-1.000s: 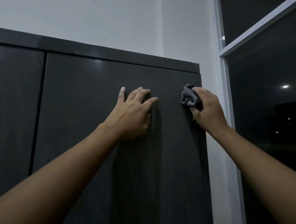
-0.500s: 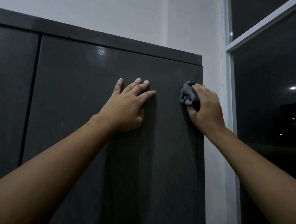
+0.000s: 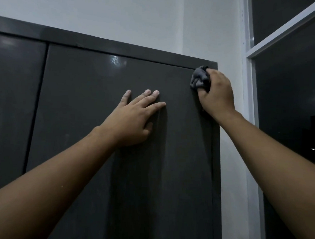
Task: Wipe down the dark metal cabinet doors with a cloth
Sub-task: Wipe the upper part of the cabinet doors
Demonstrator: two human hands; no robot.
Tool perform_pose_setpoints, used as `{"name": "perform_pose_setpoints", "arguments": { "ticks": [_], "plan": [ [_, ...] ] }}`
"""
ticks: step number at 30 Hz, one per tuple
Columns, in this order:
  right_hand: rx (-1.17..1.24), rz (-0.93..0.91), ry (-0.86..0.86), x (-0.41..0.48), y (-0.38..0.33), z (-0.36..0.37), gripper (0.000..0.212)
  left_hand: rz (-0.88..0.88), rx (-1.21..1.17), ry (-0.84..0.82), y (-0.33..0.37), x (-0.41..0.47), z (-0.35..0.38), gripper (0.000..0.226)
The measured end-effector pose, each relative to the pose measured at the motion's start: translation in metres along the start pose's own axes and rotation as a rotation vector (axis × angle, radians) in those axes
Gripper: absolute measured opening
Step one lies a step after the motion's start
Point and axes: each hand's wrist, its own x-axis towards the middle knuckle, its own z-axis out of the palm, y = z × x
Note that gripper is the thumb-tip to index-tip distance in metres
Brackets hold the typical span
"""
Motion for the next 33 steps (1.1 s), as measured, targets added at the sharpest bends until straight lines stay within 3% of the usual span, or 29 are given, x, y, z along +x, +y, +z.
{"name": "perform_pose_setpoints", "arguments": {
  "ticks": [4, 8, 16, 22, 26, 30, 33],
  "plan": [
    [-0.013, 0.003, -0.048, 0.021, -0.027, 0.012, 0.080, -0.005, -0.006, -0.019, 0.000, 0.001, -0.001, 0.071],
    [-0.052, -0.190, -0.119, 0.032, -0.015, 0.008, 0.061, 0.006, -0.023, -0.010, -0.003, 0.000, -0.001, 0.069],
    [0.032, 0.095, -0.002, 0.037, -0.011, 0.005, 0.051, 0.005, -0.046, -0.020, -0.005, -0.001, -0.003, 0.068],
    [0.004, -0.032, -0.102, -0.011, 0.001, -0.003, 0.059, 0.006, -0.034, 0.010, -0.005, -0.001, 0.000, 0.068],
    [-0.070, -0.098, -0.190, 0.001, 0.010, -0.013, 0.062, 0.007, -0.045, 0.018, -0.004, 0.002, 0.001, 0.070],
    [-0.051, -0.005, -0.078, 0.027, 0.004, -0.008, 0.045, 0.010, -0.064, 0.025, -0.005, -0.001, 0.001, 0.070],
    [-0.018, -0.005, -0.020, 0.009, -0.008, 0.002, 0.051, 0.014, -0.092, 0.055, -0.006, -0.005, -0.001, 0.067]
  ]
}}
